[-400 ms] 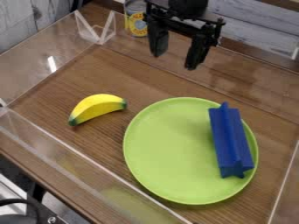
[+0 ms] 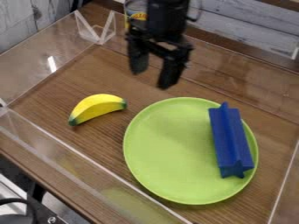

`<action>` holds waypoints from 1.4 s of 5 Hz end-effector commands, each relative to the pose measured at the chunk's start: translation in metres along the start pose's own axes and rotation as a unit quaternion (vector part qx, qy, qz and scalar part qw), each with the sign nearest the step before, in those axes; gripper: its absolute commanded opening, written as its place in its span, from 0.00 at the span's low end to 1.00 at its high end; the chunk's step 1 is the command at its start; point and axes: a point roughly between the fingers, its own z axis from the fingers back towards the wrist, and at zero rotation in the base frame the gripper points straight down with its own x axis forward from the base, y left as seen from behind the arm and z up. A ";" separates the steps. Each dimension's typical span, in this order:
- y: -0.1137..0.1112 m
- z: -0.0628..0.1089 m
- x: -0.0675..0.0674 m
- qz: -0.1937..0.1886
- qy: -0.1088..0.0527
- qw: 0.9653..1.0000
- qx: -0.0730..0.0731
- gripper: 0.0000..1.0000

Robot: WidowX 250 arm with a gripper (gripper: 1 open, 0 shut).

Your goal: Put the banana in the green plate

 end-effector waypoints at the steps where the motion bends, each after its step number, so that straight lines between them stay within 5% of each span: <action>1: 0.027 0.013 -0.012 -0.032 -0.043 0.998 0.020 1.00; 3: 0.059 -0.001 -0.031 -0.069 -0.060 0.995 0.037 1.00; 7: 0.075 -0.035 -0.040 -0.044 -0.077 0.996 0.026 1.00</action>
